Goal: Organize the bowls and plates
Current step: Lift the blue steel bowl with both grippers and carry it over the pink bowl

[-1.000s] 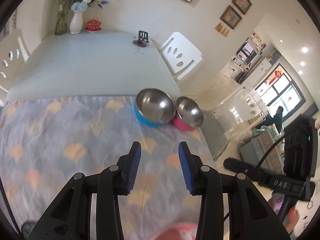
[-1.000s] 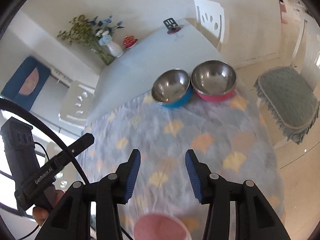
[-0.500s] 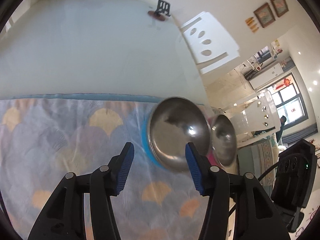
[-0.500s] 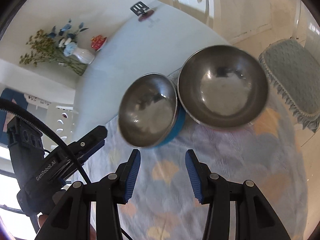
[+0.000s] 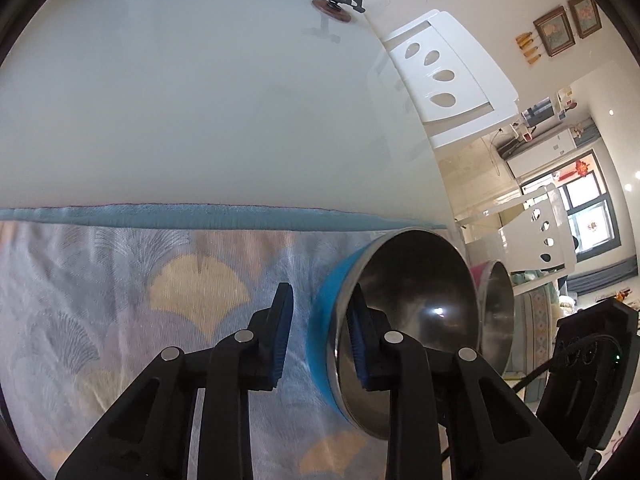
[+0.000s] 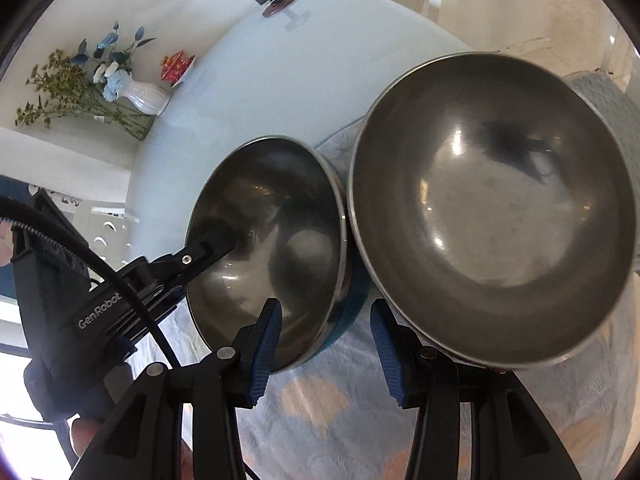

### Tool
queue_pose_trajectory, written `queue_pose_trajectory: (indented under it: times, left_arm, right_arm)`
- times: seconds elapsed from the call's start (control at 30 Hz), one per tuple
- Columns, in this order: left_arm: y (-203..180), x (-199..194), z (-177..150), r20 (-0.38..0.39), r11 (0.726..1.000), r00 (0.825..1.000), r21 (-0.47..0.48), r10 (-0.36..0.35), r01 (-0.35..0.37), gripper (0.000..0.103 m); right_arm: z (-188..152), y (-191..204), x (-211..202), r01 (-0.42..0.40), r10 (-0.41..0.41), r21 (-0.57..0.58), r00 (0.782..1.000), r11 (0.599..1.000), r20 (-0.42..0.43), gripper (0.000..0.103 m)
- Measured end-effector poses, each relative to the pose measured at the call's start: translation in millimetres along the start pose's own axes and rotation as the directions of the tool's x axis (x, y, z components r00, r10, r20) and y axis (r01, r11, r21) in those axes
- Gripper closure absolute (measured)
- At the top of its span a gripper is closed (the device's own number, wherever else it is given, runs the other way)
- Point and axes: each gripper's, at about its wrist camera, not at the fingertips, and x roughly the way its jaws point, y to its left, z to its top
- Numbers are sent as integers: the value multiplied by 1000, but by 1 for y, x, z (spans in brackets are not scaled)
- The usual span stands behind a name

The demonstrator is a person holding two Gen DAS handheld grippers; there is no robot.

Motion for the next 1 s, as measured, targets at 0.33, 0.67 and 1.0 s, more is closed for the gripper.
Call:
queue_pose_trajectory:
  times: [0.33, 0.67, 1.0]
  left_arm:
    - [-7, 2, 0, 1, 999, 1000, 53, -6, 6, 90]
    - [-15, -55, -24, 57, 998, 998, 64, -1, -3, 90]
    - [-34, -141, -74, 173, 998, 984, 29, -51, 47, 89]
  right_arm:
    - [-3, 5, 4, 61, -61, -54, 998, 997, 12, 69]
    - [-18, 37, -21, 82, -89, -181, 996, 980, -26, 70]
    - [-57, 82, -102, 109, -107, -361, 994, 926, 26, 70]
